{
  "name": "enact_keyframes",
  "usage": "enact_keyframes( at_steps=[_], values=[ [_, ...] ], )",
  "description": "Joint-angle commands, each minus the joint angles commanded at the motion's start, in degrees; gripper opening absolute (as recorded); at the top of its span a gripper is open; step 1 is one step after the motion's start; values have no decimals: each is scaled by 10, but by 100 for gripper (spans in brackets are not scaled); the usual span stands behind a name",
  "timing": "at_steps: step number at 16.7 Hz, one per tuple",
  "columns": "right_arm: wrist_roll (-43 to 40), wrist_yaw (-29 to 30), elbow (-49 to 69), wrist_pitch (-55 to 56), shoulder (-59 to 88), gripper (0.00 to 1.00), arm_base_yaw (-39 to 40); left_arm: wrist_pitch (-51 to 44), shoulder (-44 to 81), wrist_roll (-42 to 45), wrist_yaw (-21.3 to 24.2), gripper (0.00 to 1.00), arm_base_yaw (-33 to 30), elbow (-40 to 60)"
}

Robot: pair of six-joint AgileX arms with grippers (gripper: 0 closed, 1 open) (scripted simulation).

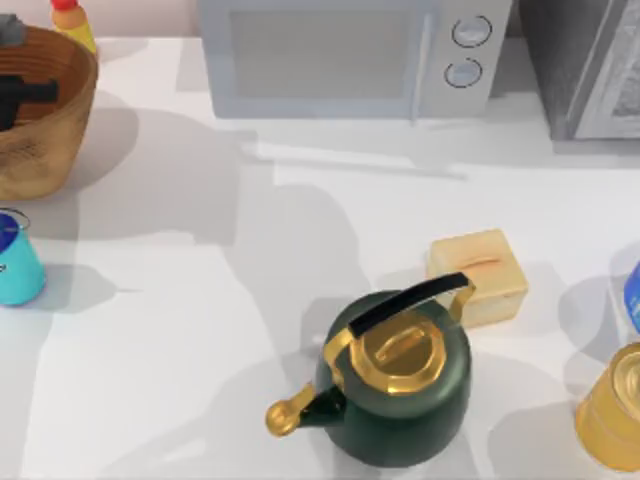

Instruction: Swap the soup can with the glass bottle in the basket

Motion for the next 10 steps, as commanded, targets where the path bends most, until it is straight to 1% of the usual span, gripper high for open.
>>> enact_keyframes(
  at_steps=[3,6,10],
  values=[
    [0,0,0,0,0,100,0,79,-108,9,-11,0,-21,-102],
    [0,0,0,0,0,100,0,161,-253,11,-8,0,-44,-217],
    [0,0,0,0,0,100,0,254,-507,-7,12,0,-64,-433]
  ],
)
